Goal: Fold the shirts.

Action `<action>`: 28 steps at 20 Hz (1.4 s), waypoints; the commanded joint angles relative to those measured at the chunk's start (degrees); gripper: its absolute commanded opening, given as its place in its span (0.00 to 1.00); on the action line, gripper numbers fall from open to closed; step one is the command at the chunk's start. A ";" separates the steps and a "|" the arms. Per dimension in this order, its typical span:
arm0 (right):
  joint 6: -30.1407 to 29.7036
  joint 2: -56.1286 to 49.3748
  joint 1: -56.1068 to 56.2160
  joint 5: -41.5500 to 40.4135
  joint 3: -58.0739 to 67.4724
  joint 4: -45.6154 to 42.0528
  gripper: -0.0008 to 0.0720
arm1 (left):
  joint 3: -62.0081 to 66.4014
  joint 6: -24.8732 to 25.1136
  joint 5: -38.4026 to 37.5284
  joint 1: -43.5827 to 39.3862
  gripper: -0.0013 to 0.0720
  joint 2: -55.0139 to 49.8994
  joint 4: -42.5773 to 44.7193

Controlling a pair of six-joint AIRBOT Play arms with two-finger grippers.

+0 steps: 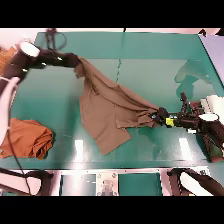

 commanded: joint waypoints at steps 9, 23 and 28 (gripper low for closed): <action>4.20 -3.61 -13.20 19.47 23.26 -13.49 0.58 | 15.43 -21.00 -45.51 17.55 0.78 -5.46 1.18; 14.69 -5.20 29.66 -8.22 2.45 -4.70 0.72 | -43.67 -20.24 -20.44 -0.66 0.78 15.19 7.82; 14.51 -13.11 32.87 -13.40 7.06 -2.03 0.72 | -48.11 -20.24 -8.79 -9.42 0.78 15.19 2.97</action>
